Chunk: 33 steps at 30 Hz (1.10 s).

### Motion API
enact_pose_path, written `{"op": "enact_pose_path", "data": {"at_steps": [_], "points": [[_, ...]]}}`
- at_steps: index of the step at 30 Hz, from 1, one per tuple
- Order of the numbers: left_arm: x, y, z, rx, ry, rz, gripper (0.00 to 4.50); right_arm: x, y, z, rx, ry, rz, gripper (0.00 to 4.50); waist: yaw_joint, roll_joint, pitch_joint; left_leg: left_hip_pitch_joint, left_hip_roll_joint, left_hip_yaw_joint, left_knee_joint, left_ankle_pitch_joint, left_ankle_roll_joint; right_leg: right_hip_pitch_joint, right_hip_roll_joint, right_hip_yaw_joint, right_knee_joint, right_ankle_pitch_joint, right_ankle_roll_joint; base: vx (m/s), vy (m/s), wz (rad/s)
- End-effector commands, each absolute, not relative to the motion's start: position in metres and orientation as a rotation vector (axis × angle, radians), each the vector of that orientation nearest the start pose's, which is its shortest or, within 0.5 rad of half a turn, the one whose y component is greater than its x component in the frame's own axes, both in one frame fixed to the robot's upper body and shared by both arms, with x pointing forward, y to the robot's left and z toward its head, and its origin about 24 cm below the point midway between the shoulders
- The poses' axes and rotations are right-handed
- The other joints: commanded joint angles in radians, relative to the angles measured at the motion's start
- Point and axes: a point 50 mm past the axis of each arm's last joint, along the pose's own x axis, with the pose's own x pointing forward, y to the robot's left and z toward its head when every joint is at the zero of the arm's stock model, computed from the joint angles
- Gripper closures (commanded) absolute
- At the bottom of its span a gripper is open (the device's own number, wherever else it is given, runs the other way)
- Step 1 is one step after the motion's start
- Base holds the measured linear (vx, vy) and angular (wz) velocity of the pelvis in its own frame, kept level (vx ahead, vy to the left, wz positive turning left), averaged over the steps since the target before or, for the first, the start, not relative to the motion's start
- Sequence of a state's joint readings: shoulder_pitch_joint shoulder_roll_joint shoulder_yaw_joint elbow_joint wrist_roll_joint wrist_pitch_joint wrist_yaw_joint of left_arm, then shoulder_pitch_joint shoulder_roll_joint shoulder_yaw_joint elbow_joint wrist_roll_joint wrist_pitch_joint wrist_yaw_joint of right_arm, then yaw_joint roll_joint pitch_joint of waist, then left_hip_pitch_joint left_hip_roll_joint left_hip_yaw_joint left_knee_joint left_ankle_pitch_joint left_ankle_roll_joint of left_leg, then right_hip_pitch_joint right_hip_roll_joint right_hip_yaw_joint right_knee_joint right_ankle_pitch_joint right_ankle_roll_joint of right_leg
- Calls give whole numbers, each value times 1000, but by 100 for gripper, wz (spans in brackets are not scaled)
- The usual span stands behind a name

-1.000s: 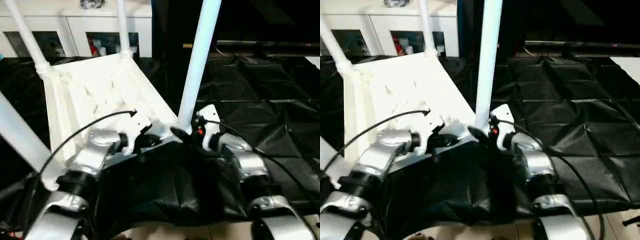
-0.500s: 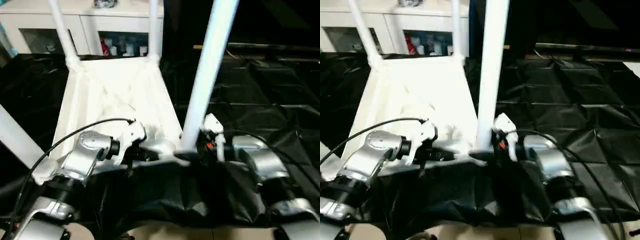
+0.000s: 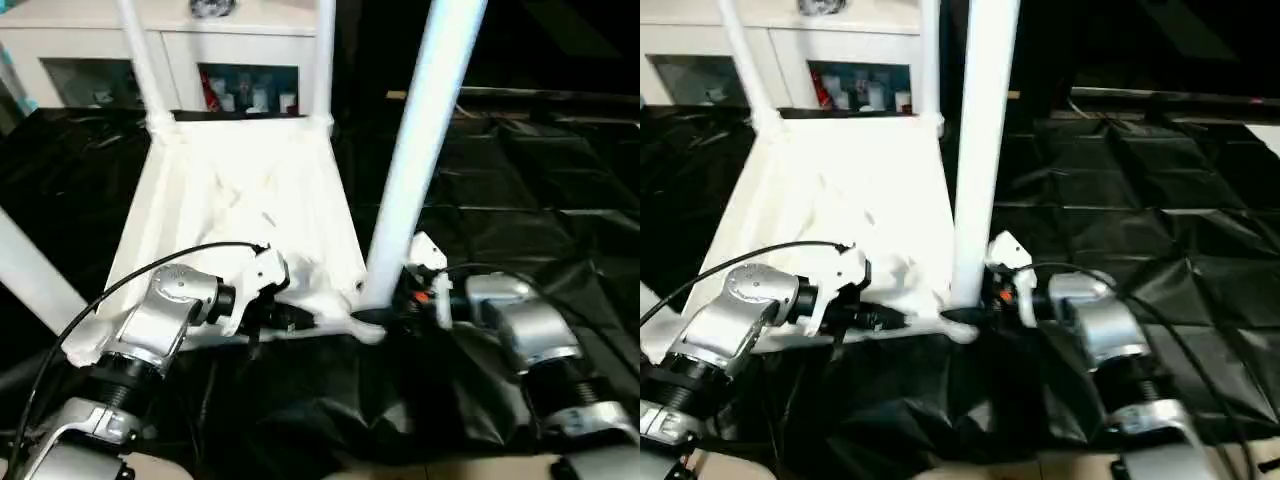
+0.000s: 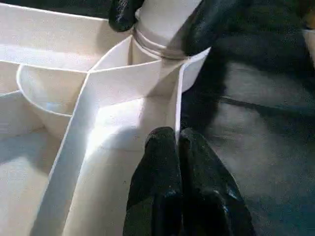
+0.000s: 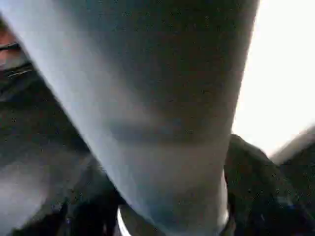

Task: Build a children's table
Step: Rotate leg to tighten

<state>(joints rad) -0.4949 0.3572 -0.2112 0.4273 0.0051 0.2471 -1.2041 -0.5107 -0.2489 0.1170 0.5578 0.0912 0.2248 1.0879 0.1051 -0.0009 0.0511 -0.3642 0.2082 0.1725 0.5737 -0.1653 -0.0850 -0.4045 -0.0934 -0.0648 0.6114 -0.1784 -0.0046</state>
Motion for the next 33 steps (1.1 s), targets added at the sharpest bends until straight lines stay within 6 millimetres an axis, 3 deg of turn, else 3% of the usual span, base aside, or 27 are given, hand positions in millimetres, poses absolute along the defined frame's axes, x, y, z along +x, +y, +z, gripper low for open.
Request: {"op": "enact_pose_path", "data": {"at_steps": [1, 3, 4, 7, 9, 12, 15, 17, 23, 26, 33], "points": [[320, 104, 74, 308, 306, -1230, 450, 308, -93, 23, -50, 436, 1153, 196, -7, -2, -56, 13, 13, -2, -72, -319, -14, 40, -48, 35, -95, -423, -158, 0, 0, 0], [327, 100, 75, 306, 299, -1156, 450, 316, -89, 21, -8, 425, 1032, 197, -15, -1, -53, 16, 14, -4, -73, -343, -19, 34, -49, 35, -102, -462, -144, 0, 0, 0], [330, 96, 76, 299, 290, -1123, 450, 320, -87, 20, 18, 422, 957, 197, -18, 4, -56, 13, 13, -6, -74, -339, -18, 38, -49, 34, -100, -458, -139, 0, 0, 0], [335, 89, 77, 278, 280, -1068, 450, 325, -80, 18, 57, 415, 849, 197, -26, 2, -57, 13, 12, -7, -74, -349, -22, 35, -46, 32, -102, -453, -133, 0, 0, 0], [337, 77, 78, 246, 264, -1031, 450, 329, -69, 18, 106, 397, 759, 197, -28, 9, -58, 12, 11, -5, -73, -346, -22, 33, -46, 34, -101, -428, -141, 0, 0, 0], [336, 71, 79, 244, 258, -1050, 450, 328, -59, 20, 111, 379, 766, 197, -28, 6, -63, 6, 12, -5, -73, -314, -11, 40, -41, 34, -92, -339, -159, 0, 0, 0], [335, 67, 79, 246, 253, -1073, 450, 326, -47, 27, 121, 316, 856, 197, -27, 9, -67, 3, 13, -2, -69, -270, 3, 45, -40, 35, -81, -222, -191, 0, 0, 0], [332, 69, 78, 251, 252, -1100, 450, 325, -47, 30, 135, 304, 904, 141, -27, 9, -67, 2, 12, -1, -68, -254, 14, 48, -38, 35, -76, -184, -207, 0, 0, 0], [326, 81, 76, 269, 269, -1180, 450, 320, -59, 35, 88, 297, 1054, 91, -28, 11, -64, 4, 14, -1, -70, -281, 25, 50, -41, 35, -81, -222, -211, 0, 0, 0], [322, 87, 76, 275, 278, -1224, 450, 316, -70, 36, 47, 314, 1138, 91, -28, 9, -64, 2, 16, 0, -69, -267, 32, 52, -40, 35, -76, -196, -220, 0, 0, 0], [313, 99, 77, 288, 291, -1363, 450, 304, -96, 37, -32, 376, 1331, 91, -7, 11, -65, 7, 20, 5, -64, -247, 43, 49, -40, 35, -73, -175, -239, 0, 0, 0]]}}
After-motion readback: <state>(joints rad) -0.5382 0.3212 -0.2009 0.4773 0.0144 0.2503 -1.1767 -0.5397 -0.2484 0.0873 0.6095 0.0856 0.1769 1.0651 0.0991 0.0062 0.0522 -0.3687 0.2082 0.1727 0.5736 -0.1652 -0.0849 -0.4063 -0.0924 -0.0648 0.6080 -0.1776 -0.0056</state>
